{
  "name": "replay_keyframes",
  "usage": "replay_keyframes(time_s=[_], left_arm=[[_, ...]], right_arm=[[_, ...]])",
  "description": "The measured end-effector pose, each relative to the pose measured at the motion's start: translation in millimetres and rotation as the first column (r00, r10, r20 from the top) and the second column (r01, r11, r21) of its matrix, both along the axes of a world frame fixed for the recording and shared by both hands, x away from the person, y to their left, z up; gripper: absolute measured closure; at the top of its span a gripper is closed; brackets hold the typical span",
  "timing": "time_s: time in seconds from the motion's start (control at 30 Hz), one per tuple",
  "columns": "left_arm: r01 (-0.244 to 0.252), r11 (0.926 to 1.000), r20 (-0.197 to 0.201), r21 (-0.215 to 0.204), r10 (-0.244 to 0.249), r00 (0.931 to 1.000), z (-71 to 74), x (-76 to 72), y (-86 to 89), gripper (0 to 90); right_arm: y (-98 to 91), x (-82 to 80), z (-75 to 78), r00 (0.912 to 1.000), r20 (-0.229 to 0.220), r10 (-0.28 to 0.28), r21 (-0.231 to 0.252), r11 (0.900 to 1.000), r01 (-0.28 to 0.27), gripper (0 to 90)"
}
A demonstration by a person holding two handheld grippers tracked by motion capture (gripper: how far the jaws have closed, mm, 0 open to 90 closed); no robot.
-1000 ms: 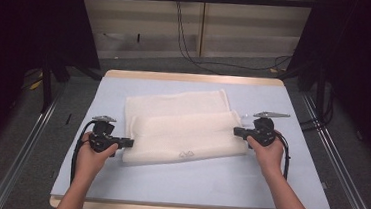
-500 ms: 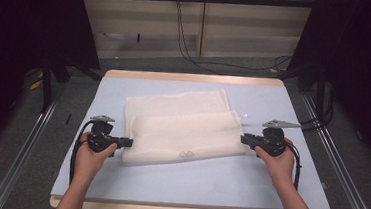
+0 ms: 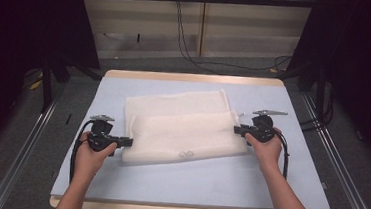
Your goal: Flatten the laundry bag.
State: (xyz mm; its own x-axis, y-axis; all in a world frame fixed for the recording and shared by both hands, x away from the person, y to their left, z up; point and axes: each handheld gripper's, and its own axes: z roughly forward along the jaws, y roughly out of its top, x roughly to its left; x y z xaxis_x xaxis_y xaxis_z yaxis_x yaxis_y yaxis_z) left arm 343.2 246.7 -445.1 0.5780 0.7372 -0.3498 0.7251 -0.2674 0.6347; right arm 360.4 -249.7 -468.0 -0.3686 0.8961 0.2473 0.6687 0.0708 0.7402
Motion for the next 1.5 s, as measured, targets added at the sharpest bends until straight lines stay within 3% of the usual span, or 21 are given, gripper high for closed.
replay_keyframes(time_s=[0.07,0.17,0.43,0.6,0.77,0.97,1.23,1.4,1.47,1.5], left_arm=[[0.005,1.0000,0.000,-0.008,-0.005,1.0000,0.9,-0.9,1.0,84.0],[-0.004,1.0000,0.004,-0.009,0.004,1.0000,1.5,-2.3,0.6,84.0],[0.007,0.9999,0.001,-0.011,-0.007,1.0000,4.8,-9.9,0.4,84.0],[0.004,0.9996,-0.017,-0.028,-0.005,0.9998,3.3,-16.6,2.1,83.8],[0.001,0.9999,-0.040,-0.014,-0.001,0.9992,-0.3,-21.7,1.3,83.0],[-0.003,1.0000,-0.057,0.000,0.003,0.9984,0.9,-27.0,-0.4,83.0],[-0.005,0.9999,-0.105,0.014,0.006,0.9945,-2.5,-33.3,0.9,83.3],[-0.007,0.9979,-0.111,0.064,0.014,0.9938,-6.8,-37.4,-1.1,82.6],[-0.012,0.9946,-0.095,0.103,0.022,0.9952,-9.7,-38.2,-2.8,78.4],[-0.017,0.9945,-0.097,0.104,0.028,0.9949,-10.6,-38.7,-4.3,76.6]], right_arm=[[-5.4,-3.7,3.7,0.9996,0.013,0.026,0.038,0.9989,-0.027,82.8],[-10.3,-13.3,11.0,0.9973,0.039,0.062,0.046,0.9969,-0.064,83.7],[-20.4,-45.5,16.1,0.9871,0.095,0.129,0.024,0.9910,-0.132,83.8],[-24.7,-65.5,14.4,0.9835,0.093,0.155,0.029,0.9870,-0.158,83.8],[-25.4,-84.1,6.8,0.9788,0.072,0.192,0.017,0.9810,-0.193,83.9],[-29.2,-92.2,-2.9,0.9770,0.028,0.211,0.021,0.9771,-0.212,83.9],[-26.2,-92.9,-4.4,0.9781,0.021,0.207,0.005,0.9782,-0.207,83.2],[-22.4,-91.7,-6.5,0.9812,0.020,0.192,-0.017,0.9813,-0.192,80.3],[-20.8,-91.2,-8.2,0.9822,0.010,0.188,-0.026,0.9820,-0.187,76.2],[-19.5,-91.2,-9.8,0.9822,0.013,0.188,-0.035,0.9817,-0.187,75.3]])
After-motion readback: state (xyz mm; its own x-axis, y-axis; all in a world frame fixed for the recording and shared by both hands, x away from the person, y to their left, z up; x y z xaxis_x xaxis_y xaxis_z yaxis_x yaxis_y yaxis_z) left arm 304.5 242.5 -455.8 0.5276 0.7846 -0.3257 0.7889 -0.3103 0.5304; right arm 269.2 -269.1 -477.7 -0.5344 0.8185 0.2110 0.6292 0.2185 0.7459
